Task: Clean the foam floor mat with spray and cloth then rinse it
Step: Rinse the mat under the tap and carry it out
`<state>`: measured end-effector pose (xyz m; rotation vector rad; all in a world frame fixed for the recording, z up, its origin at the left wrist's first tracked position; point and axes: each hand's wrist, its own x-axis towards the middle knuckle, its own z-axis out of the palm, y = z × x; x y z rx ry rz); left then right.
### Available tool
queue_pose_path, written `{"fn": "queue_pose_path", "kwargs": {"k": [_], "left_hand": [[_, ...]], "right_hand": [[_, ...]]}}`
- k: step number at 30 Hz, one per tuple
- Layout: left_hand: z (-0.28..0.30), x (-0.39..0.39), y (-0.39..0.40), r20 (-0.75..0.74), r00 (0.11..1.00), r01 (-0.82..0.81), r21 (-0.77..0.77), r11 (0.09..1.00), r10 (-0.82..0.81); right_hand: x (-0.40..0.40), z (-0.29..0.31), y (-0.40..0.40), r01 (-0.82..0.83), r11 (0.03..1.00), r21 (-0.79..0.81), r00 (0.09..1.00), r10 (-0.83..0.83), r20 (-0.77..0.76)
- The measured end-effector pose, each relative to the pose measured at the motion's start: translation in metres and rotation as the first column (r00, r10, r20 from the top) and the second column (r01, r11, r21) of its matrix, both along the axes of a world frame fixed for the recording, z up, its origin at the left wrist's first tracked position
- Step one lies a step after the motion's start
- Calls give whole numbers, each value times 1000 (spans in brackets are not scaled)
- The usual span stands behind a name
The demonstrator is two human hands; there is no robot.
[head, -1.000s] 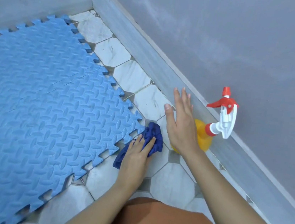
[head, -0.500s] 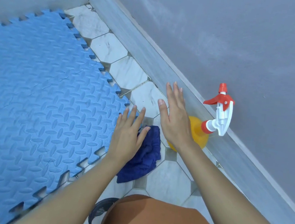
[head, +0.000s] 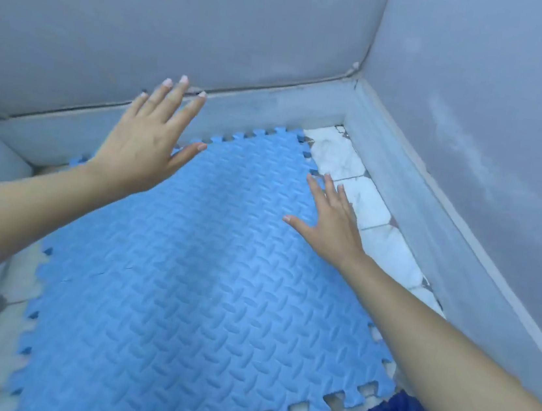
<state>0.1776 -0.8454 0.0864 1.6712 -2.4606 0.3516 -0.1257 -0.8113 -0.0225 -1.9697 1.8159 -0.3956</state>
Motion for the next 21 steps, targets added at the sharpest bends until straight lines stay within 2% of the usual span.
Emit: {"fn": "queue_pose_path", "kwargs": {"k": [2, 4, 6, 8, 10, 12, 14, 16, 17, 18, 19, 21], "left_hand": [[-3, 53, 13, 9, 994, -109, 6, 994, 109], [-27, 96, 33, 39, 971, -237, 66, 969, 235], [-65, 128, 53, 65, 908, -419, 183, 889, 414], [-105, 150, 75, 46, 757, -630, 313, 710, 652], [-138, 163, 101, 68, 568, -747, 461, 479, 821], [-159, 166, 122, 32, 417, -708, 637, 303, 908], [-166, 165, 127, -91, 246, -643, 729, 233, 965], [-158, 164, 117, -192, 65, -634, 750, 189, 979], [-151, 166, 110, -248, -39, -611, 773, 173, 968], [-144, 168, 103, -323, -128, -575, 795, 195, 938], [-137, 170, 98, -379, -192, -538, 812, 225, 905], [-130, 178, 92, -407, -265, -487, 839, 243, 874]], "right_hand": [[23, -9, -32, -19, 999, 51, 999, 22, -47], [37, -20, -58, 42, 991, 125, 993, -28, -118], [41, -35, -72, 158, 963, 220, 980, -126, -152], [39, -50, -77, 270, 916, 297, 961, -237, -144], [37, -53, -78, 311, 890, 334, 950, -276, -148], [36, -53, -83, 311, 887, 342, 950, -280, -138], [35, -46, -90, 301, 894, 332, 954, -283, -103], [27, -39, -100, 350, 867, 353, 921, -387, 37], [21, -35, -107, 400, 829, 391, 864, -484, 141], [16, -30, -112, 439, 784, 439, 787, -571, 233], [12, -23, -115, 453, 753, 477, 726, -622, 293], [8, -11, -115, 415, 754, 509, 696, -624, 357]]}}
